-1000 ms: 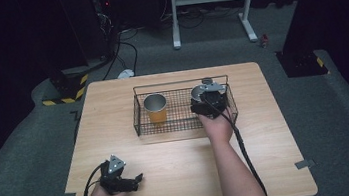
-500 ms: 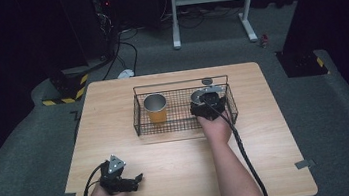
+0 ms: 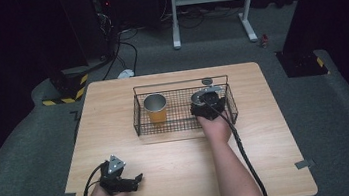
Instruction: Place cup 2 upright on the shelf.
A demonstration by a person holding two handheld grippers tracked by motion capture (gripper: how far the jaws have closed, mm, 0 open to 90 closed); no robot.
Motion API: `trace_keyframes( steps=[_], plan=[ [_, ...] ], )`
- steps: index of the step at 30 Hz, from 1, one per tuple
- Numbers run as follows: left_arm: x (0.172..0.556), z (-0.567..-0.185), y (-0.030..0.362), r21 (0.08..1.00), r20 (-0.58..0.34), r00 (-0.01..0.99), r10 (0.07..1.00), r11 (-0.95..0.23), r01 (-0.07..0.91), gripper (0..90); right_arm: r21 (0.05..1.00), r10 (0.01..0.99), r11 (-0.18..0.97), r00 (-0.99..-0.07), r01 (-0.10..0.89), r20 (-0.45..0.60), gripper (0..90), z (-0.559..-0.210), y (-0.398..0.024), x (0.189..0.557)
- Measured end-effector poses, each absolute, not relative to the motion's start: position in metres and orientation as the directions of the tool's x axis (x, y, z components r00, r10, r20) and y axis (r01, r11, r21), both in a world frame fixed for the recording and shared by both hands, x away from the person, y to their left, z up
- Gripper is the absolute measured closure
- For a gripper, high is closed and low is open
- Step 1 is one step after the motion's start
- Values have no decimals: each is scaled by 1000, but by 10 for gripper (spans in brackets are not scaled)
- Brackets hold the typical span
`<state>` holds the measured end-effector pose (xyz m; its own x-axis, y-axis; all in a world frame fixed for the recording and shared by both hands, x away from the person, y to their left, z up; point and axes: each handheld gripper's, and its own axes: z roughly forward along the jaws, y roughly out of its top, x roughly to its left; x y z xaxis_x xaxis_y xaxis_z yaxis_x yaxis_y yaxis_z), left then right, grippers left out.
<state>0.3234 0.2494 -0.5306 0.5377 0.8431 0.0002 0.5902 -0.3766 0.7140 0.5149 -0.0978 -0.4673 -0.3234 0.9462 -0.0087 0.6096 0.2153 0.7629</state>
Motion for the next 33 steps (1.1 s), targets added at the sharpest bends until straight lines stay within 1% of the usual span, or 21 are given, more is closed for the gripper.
trace_keyframes(
  steps=[10,13,16,19,28,33],
  plan=[
    [323,-531,250,716,0,535,845,-374,590,21,736,941,251,-336,629,-34,182,-469,-92,517],
    [323,-530,250,714,0,535,845,-375,591,21,730,940,251,-340,635,-27,182,-470,-91,518],
    [322,-530,250,715,0,534,845,-373,591,22,723,935,274,-352,634,-45,182,-471,-90,518],
    [322,-530,250,716,2,533,846,-374,590,24,711,936,267,-351,651,-31,180,-471,-91,519],
    [322,-531,251,719,3,531,847,-370,588,32,696,929,290,-368,657,-40,175,-470,-91,518],
    [322,-531,251,719,3,531,847,-370,588,32,692,929,279,-370,665,-18,111,-468,-93,519]
  ],
)
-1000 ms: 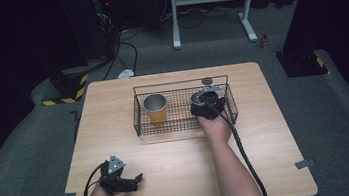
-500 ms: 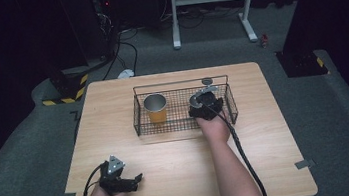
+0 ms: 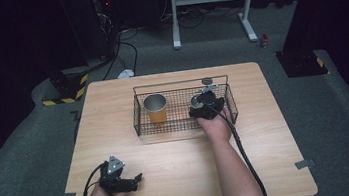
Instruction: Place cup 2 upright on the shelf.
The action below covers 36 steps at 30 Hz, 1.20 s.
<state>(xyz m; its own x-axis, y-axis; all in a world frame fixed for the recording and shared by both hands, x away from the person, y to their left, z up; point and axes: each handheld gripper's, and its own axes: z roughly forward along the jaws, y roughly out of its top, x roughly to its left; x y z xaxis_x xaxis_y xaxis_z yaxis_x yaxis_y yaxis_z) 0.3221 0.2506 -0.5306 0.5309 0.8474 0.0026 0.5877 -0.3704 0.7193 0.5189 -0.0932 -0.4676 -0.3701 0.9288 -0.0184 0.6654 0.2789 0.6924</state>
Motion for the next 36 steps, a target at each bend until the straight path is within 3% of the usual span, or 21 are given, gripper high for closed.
trace_keyframes(
  steps=[13,36],
  plan=[
    [322,-531,251,719,4,531,847,-372,587,32,738,929,288,-365,611,-61,88,-455,-94,510],
    [322,-530,251,717,7,533,846,-376,587,32,804,923,258,-381,535,-43,89,-427,-100,491]
  ],
)
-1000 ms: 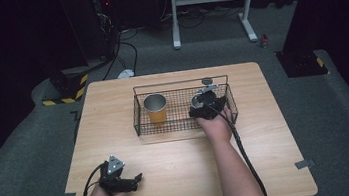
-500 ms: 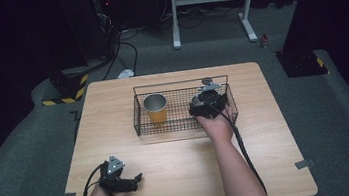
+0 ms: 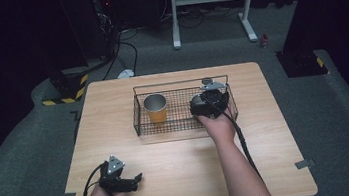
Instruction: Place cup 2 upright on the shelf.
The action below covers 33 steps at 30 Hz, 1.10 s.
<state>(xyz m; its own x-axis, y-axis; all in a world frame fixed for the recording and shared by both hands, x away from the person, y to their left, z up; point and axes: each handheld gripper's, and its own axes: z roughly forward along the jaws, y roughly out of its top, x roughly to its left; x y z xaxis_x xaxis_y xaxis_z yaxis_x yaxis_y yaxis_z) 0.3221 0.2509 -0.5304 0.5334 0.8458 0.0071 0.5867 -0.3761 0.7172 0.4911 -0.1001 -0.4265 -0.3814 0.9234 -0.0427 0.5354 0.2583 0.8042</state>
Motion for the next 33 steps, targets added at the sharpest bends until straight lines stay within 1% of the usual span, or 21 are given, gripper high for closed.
trace_keyframes(
  steps=[11,15,26,33],
  plan=[
    [322,-530,251,717,5,532,847,-374,588,32,818,924,232,-381,526,-17,104,-425,-106,487],
    [322,-530,251,717,5,532,847,-374,588,31,820,926,220,-378,528,-5,121,-428,-107,483],
    [322,-530,251,717,5,532,847,-374,588,32,821,931,197,-365,535,15,121,-443,-120,470],
    [322,-530,251,717,5,532,847,-374,588,31,830,926,201,-377,521,13,122,-447,-128,456]
  ],
)
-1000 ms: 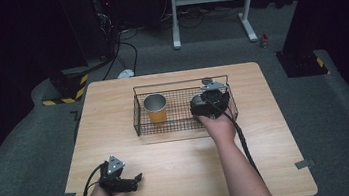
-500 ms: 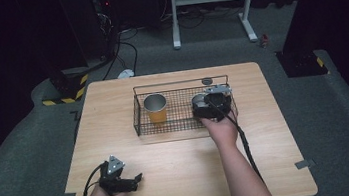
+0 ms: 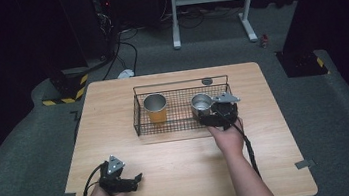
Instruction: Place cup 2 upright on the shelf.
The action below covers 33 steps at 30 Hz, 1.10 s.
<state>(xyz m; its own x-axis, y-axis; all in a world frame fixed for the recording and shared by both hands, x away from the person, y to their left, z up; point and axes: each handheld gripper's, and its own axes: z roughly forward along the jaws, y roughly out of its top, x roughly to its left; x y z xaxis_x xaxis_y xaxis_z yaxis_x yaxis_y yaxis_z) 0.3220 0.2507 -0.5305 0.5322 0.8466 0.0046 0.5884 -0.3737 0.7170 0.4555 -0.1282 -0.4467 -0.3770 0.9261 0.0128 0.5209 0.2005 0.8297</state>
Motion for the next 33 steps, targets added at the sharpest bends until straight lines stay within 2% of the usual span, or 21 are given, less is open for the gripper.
trace_keyframes(
  steps=[17,30,33],
  plan=[
    [322,-530,251,717,5,532,847,-374,588,32,838,923,211,-385,503,-1,122,-468,-170,392],
    [322,-530,251,718,4,529,848,-371,589,34,784,930,263,-364,562,-51,120,-504,-194,355],
    [322,-530,251,718,6,529,848,-372,589,34,749,935,271,-351,604,-55,119,-518,-200,347]
  ],
)
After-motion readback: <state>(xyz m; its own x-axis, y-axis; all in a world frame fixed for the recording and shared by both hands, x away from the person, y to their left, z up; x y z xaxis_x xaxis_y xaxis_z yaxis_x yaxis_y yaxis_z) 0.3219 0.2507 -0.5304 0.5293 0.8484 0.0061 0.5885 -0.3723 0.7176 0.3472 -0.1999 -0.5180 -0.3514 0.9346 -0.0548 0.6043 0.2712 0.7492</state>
